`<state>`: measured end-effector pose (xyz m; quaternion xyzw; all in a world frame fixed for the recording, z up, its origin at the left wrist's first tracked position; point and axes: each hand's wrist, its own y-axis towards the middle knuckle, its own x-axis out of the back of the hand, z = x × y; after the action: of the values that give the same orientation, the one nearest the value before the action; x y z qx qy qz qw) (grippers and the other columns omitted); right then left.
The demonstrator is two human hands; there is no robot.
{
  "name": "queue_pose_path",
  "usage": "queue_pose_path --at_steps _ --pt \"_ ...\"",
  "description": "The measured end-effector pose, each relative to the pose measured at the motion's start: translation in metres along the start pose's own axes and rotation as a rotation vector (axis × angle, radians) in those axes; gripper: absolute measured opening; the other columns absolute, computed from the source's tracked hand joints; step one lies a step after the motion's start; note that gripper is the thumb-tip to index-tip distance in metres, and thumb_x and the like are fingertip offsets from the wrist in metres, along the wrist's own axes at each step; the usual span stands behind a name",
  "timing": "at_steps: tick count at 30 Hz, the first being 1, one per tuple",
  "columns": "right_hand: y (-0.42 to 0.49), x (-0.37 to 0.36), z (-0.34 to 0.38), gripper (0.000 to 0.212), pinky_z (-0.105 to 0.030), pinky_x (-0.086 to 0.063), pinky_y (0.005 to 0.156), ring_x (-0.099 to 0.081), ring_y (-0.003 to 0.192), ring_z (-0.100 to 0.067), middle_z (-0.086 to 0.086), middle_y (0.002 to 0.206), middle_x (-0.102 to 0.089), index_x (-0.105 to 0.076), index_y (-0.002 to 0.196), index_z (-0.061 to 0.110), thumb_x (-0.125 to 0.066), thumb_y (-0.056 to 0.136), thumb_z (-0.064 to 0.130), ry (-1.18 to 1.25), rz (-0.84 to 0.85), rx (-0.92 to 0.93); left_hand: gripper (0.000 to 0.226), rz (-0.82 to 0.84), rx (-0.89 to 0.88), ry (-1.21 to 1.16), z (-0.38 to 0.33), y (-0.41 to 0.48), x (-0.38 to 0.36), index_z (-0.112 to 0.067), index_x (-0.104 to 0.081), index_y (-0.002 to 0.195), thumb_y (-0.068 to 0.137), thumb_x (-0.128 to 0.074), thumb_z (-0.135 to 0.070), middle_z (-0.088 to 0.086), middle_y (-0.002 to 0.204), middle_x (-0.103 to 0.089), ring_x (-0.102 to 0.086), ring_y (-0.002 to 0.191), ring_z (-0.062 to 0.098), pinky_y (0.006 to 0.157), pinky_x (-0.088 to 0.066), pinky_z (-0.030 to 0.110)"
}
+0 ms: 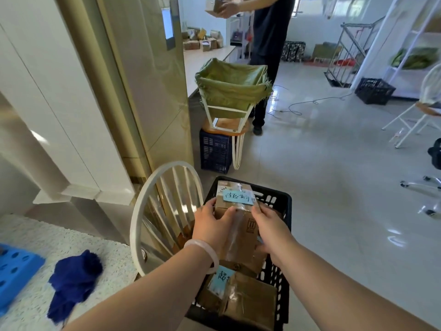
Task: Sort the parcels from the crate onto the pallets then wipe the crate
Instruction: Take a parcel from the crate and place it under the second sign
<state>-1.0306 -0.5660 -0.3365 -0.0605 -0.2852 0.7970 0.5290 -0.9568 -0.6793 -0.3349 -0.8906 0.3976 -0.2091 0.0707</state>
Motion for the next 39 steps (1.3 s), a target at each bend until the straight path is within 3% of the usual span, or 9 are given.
queue_pose_path --at_steps 4,7,10,16,21,23,26,32,39 --pt "-0.003 0.009 -0.011 0.051 -0.055 -0.051 0.096 -0.053 0.119 -0.027 0.0 0.128 -0.057 -0.043 0.144 0.031 -0.06 0.096 0.033 0.018 0.019 -0.013 0.06 0.045 0.033 -0.09 0.014 -0.003 -0.008 -0.051 -0.044 0.121 0.067 -0.07 -0.057 -0.004 0.131 -0.057 -0.064 0.107 0.016 0.087 -0.059 0.04" --pt "-0.006 0.013 -0.015 0.054 -0.048 -0.052 0.093 -0.054 0.112 -0.023 0.001 0.124 -0.056 -0.041 0.141 0.03 -0.065 0.093 0.023 0.005 0.021 0.015 0.049 0.037 0.049 -0.171 0.014 -0.014 -0.011 -0.038 -0.043 0.122 0.084 -0.073 -0.036 -0.005 0.12 -0.062 -0.067 0.102 0.016 0.083 -0.06 0.04" --pt "-0.009 0.016 -0.017 0.057 -0.042 -0.055 0.087 -0.055 0.111 -0.021 0.002 0.128 -0.055 -0.039 0.138 0.034 -0.068 0.09 0.025 -0.038 0.025 0.072 0.05 -0.016 0.032 -0.193 0.016 -0.019 -0.013 -0.037 -0.039 0.122 0.086 -0.074 -0.033 -0.005 0.119 -0.061 -0.066 0.105 0.017 0.084 -0.06 0.041" --pt "-0.012 0.026 -0.013 0.067 -0.045 -0.05 0.1 -0.048 0.127 -0.024 0.005 0.145 -0.045 -0.027 0.148 0.039 -0.064 0.092 0.042 -0.094 -0.015 0.172 0.077 0.033 -0.047 -0.188 0.013 -0.027 -0.018 -0.04 -0.033 0.146 0.085 -0.075 -0.018 -0.014 0.125 -0.051 -0.056 0.117 0.013 0.089 -0.059 0.041" --pt "-0.014 0.028 -0.012 0.079 -0.051 -0.044 0.107 -0.036 0.139 -0.024 0.003 0.151 -0.036 -0.021 0.152 0.042 -0.068 0.089 0.042 -0.315 0.005 0.278 0.091 0.03 -0.102 0.023 0.007 -0.027 -0.016 -0.05 -0.019 0.15 0.083 -0.077 -0.03 -0.013 0.125 -0.026 -0.032 0.118 0.009 0.106 -0.046 0.038" --pt "-0.015 0.03 -0.012 0.079 -0.043 -0.05 0.101 -0.038 0.138 -0.023 0.004 0.15 -0.037 -0.02 0.152 0.042 -0.068 0.09 0.038 -0.331 0.018 0.304 0.087 0.044 -0.112 0.048 0.006 -0.028 -0.014 -0.05 -0.023 0.149 0.083 -0.078 -0.034 -0.012 0.125 -0.024 -0.032 0.119 0.01 0.103 -0.047 0.032" --pt "-0.016 0.033 -0.011 0.08 -0.023 -0.05 0.078 -0.047 0.127 -0.016 0.005 0.149 -0.041 -0.014 0.151 0.041 -0.067 0.092 0.031 -0.321 0.087 0.33 0.086 0.051 -0.177 0.113 0.006 -0.032 -0.009 -0.047 -0.024 0.15 0.083 -0.077 -0.034 -0.013 0.129 -0.024 -0.032 0.125 0.009 0.102 -0.042 0.023" --pt "-0.024 0.034 0.003 0.101 -0.047 -0.046 0.106 -0.037 0.14 -0.019 0.006 0.156 -0.029 0.013 0.149 0.052 -0.067 0.092 0.028 -0.48 0.274 0.474 0.1 0.024 -0.242 0.143 0.019 -0.042 0.011 -0.054 -0.015 0.148 0.077 -0.082 -0.036 -0.014 0.157 -0.014 -0.019 0.146 0.015 0.121 -0.026 0.043" --pt "-0.035 0.001 0.003 0.102 -0.043 -0.045 0.107 -0.037 0.126 -0.008 0.009 0.148 -0.023 0.006 0.145 0.062 -0.07 0.09 0.023 -0.614 0.564 0.596 0.117 -0.122 -0.223 0.293 0.043 -0.078 0.052 -0.054 -0.003 0.149 0.069 -0.087 -0.04 -0.021 0.15 -0.011 -0.017 0.142 0.01 0.121 -0.024 0.038"
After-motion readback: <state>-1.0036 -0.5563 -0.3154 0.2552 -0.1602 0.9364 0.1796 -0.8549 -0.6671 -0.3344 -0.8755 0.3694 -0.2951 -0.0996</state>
